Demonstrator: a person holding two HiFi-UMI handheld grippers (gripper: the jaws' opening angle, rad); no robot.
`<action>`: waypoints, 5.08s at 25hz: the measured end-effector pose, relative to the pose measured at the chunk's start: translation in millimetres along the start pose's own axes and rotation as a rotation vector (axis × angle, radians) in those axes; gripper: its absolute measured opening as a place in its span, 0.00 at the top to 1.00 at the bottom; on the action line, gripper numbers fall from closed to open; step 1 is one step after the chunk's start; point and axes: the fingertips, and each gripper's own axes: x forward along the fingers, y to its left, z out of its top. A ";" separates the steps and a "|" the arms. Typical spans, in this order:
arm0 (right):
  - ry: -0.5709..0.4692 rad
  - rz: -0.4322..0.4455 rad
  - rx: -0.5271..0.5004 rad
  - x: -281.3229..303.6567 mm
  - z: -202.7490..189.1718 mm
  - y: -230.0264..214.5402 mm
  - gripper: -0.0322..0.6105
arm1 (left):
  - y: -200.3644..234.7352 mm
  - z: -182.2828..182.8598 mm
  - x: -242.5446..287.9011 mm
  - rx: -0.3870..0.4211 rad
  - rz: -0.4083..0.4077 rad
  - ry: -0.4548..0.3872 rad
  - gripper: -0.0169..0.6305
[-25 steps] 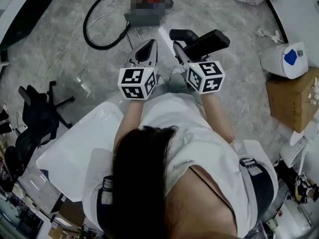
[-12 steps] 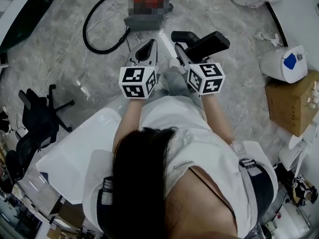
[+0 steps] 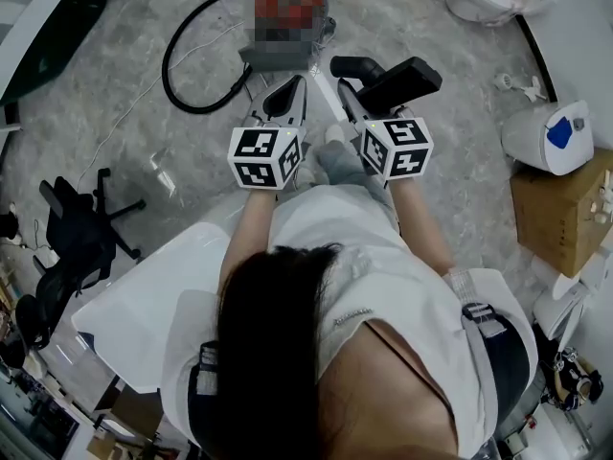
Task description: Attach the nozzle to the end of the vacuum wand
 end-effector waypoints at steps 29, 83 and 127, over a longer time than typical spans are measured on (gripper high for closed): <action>0.029 0.076 -0.003 57.3 41.8 -99.1 0.68 | 0.4 35.7 111.8 0.024 0.117 0.031 0.97; 0.130 0.025 -0.012 178.1 68.8 -164.5 0.68 | 102.6 52.6 218.9 0.090 0.196 0.131 0.97; 0.193 -0.172 0.039 273.5 102.8 -182.8 0.68 | 197.7 66.1 303.7 0.196 0.020 0.294 0.97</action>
